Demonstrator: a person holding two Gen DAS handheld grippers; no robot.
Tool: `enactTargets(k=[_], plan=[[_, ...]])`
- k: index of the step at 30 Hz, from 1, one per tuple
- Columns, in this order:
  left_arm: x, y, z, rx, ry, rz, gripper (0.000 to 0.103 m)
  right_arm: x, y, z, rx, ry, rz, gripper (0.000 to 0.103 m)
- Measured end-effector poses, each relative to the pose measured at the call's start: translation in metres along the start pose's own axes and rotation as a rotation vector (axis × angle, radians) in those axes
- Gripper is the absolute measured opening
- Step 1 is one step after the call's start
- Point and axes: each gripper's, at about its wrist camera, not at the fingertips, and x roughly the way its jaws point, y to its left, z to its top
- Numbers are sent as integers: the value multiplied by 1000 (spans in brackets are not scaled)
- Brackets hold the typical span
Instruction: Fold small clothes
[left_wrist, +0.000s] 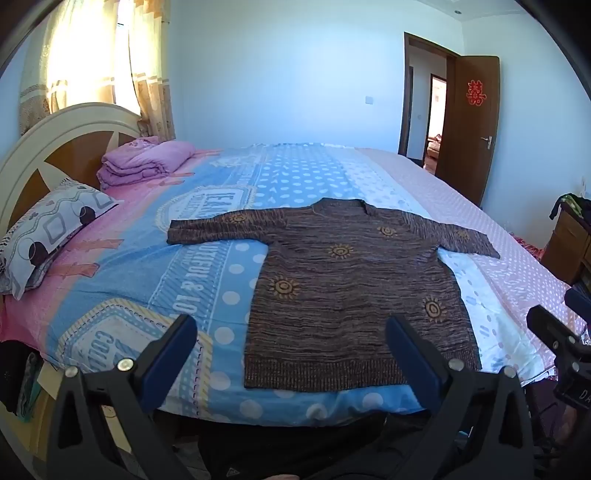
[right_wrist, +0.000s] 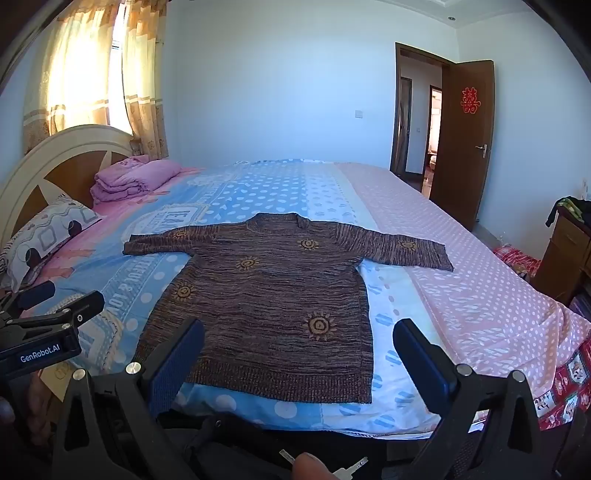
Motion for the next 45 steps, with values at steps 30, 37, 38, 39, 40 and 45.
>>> enactTargets(k=[30, 37, 38, 39, 40, 45], plan=[[-1, 3, 2, -8, -16, 4, 103, 2, -4, 2, 13, 15, 8, 102], [-1, 3, 3, -12, -21, 6, 103, 2, -4, 2, 18, 23, 13, 102], [-1, 3, 3, -12, -21, 6, 103, 3, -5, 2, 18, 22, 14, 102], [-1, 3, 2, -12, -20, 5, 103, 3, -4, 2, 17, 21, 15, 102], [-1, 3, 2, -11, -20, 5, 103, 3, -4, 1, 17, 22, 16, 102], [-1, 3, 2, -11, -17, 4, 103, 6, -4, 0, 20, 30, 20, 102]])
